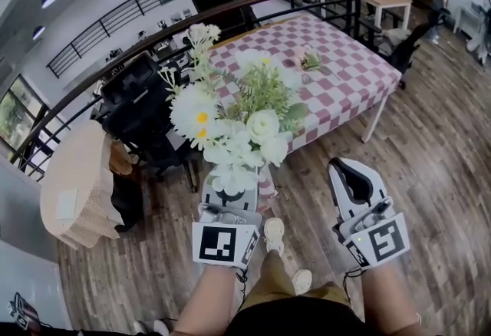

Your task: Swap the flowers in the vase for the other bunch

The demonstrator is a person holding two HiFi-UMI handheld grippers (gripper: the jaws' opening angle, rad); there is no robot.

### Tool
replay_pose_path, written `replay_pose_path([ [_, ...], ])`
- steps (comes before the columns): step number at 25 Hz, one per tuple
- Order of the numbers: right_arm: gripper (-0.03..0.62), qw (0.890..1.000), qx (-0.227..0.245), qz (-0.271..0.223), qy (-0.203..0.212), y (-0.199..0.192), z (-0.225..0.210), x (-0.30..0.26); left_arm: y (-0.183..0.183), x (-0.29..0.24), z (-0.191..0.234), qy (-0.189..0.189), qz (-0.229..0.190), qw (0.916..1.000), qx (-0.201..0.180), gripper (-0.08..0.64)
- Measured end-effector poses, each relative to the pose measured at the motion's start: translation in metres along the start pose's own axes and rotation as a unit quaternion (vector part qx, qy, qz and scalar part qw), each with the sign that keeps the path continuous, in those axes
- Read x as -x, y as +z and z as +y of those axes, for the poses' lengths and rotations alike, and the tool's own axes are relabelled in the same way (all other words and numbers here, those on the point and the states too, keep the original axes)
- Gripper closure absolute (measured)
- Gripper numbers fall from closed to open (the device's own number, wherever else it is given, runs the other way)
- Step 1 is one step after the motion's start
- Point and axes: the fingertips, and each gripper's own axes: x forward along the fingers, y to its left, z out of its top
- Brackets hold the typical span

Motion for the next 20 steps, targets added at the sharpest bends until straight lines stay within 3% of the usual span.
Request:
replay_pose_path([
  [8, 0.551, 1.0, 0.015, -0.005, 0.001, -0.025, 0.009, -0.045, -0.025, -0.017, 0.036, -0.012, -0.016, 0.9998, -0.007, 0.511],
  [14, 0.551, 1.0, 0.021, 0.001, 0.003, -0.04, -0.014, -0.083, -0.037, -0.054, 0.061, -0.01, -0.024, 0.9997, -0.001, 0.511],
  [20, 0.551, 1.0, 0.027, 0.01, 0.003, -0.056, -0.038, -0.132, -0.05, -0.104, 0.079, -0.034, -0.035, 0.9988, 0.005, 0.511],
])
